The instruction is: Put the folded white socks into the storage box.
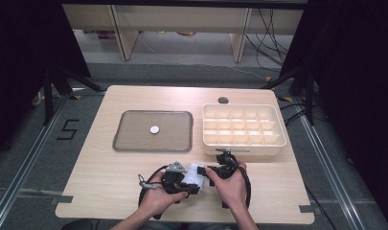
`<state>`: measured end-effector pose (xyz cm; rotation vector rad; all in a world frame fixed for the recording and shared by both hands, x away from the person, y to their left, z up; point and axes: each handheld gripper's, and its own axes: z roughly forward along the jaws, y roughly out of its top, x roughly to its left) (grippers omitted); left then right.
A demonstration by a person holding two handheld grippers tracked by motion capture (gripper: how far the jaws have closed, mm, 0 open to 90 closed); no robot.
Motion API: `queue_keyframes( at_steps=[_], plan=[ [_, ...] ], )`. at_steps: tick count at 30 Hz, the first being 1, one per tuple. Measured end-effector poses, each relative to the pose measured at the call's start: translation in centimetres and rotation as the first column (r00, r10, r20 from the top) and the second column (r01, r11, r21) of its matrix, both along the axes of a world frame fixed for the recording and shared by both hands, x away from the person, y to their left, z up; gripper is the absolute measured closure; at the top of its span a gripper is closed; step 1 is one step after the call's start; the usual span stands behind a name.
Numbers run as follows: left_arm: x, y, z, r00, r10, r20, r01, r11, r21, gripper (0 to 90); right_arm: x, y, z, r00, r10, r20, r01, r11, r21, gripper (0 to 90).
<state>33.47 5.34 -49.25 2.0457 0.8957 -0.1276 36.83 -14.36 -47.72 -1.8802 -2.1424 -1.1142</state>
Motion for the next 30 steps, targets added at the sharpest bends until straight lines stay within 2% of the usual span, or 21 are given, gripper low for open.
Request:
queue_keyframes(
  at_steps=[1, 2, 3, 5, 6, 7, 11, 12, 13, 15, 18, 19, 20, 22, 23, 24, 25, 30],
  plan=[
    [0.0, 0.0, 0.0, 1.0, 0.0, 0.001, 0.0, 1.0, 0.001, 83.1, 0.1, -0.2, -0.2, 0.9998, 0.013, 0.017, -0.013, 1.0, -0.022, 49.6],
    [0.0, 0.0, 0.0, 1.0, -0.008, -0.003, 0.008, 1.0, -0.003, 83.1, 0.3, -0.2, -0.4, 0.9978, 0.046, 0.049, -0.045, 0.999, -0.02, 48.9],
    [0.0, 0.0, 0.0, 1.0, -0.007, -0.001, 0.007, 1.0, -0.002, 83.0, 0.2, -0.1, -0.4, 0.9997, 0.023, 0.012, -0.022, 0.999, -0.032, 48.2],
    [0.0, 0.0, 0.0, 1.0, -0.01, -0.001, 0.01, 1.0, 0.0, 82.9, 0.3, -0.1, -0.5, 0.9995, 0.03, -0.006, -0.03, 0.999, -0.035, 47.6],
    [0.0, 0.0, 0.0, 1.0, -0.009, -0.001, 0.009, 1.0, 0.0, 82.9, 0.4, -0.1, -0.8, 0.998, 0.057, 0.028, -0.057, 0.998, 0.0, 46.9],
    [0.0, 0.0, 0.0, 1.0, -0.009, -0.001, 0.009, 1.0, 0.0, 82.8, 0.4, -0.1, -0.8, 0.9985, 0.052, 0.018, -0.052, 0.999, -0.014, 46.4],
    [0.0, 0.0, 0.0, 1.0, -0.005, 0.0, 0.005, 1.0, 0.001, 82.7, 0.5, 0.0, -0.9, 0.9989, 0.046, -0.007, -0.046, 0.999, -0.013, 44.9],
    [0.0, 0.0, 0.0, 1.0, -0.005, 0.0, 0.005, 1.0, 0.001, 82.6, 0.5, 0.0, -0.9, 0.9985, 0.052, -0.019, -0.051, 0.999, 0.019, 44.3],
    [0.0, -0.1, -0.1, 1.0, -0.002, -0.001, 0.002, 1.0, -0.003, 82.6, 0.6, -0.2, -1.1, 0.9976, 0.069, 0.001, -0.069, 0.998, 0.011, 43.8],
    [0.0, 0.0, -0.1, 1.0, -0.006, 0.001, 0.006, 1.0, 0.003, 82.5, 0.6, -0.1, -1.2, 0.9984, 0.056, -0.009, -0.056, 0.998, 0.014, 42.6],
    [0.0, -0.1, -0.2, 1.0, -0.006, -0.003, 0.006, 1.0, 0.0, 82.4, 0.6, 0.2, -1.3, 0.9979, 0.062, -0.018, -0.061, 0.998, 0.019, 42.4],
    [0.0, -0.1, -0.2, 1.0, -0.005, 0.004, 0.005, 0.9999, 0.011, 82.4, 0.6, 0.2, -1.4, 0.9973, 0.072, -0.014, -0.072, 0.997, 0.022, 42.4],
    [0.0, -0.1, -0.2, 1.0, -0.005, 0.004, 0.005, 0.9999, 0.011, 82.4, 0.6, 0.3, -1.4, 0.9973, 0.063, -0.039, -0.062, 0.998, 0.014, 42.5],
    [0.1, 0.0, -0.2, 0.9999, -0.012, 0.001, 0.012, 0.9999, 0.007, 82.4, 0.5, 0.6, -1.2, 0.9949, 0.057, -0.084, -0.053, 0.997, 0.047, 42.5],
    [0.1, 0.0, -0.2, 0.9999, -0.012, 0.001, 0.012, 0.9999, 0.007, 82.4, 0.6, 0.6, -1.3, 0.9953, 0.07, -0.066, -0.067, 0.997, 0.04, 42.5],
    [0.0, 0.0, -0.2, 0.9999, -0.014, -0.002, 0.014, 0.9999, 0.009, 82.3, 0.5, 0.8, -1.3, 0.9957, 0.051, -0.078, -0.048, 0.998, 0.036, 42.5],
    [-0.1, -0.1, -0.2, 1.0, 0.0, -0.001, 0.0, 1.0, 0.009, 82.2, 0.6, 0.8, -1.3, 0.9947, 0.063, -0.082, -0.059, 0.997, 0.044, 42.4],
    [0.0, 0.0, -0.2, 0.9998, -0.019, 0.002, 0.019, 0.9997, 0.012, 81.1, 0.7, 1.1, -1.6, 0.9933, 0.075, -0.088, -0.073, 0.997, 0.035, 42.4]
  ],
)
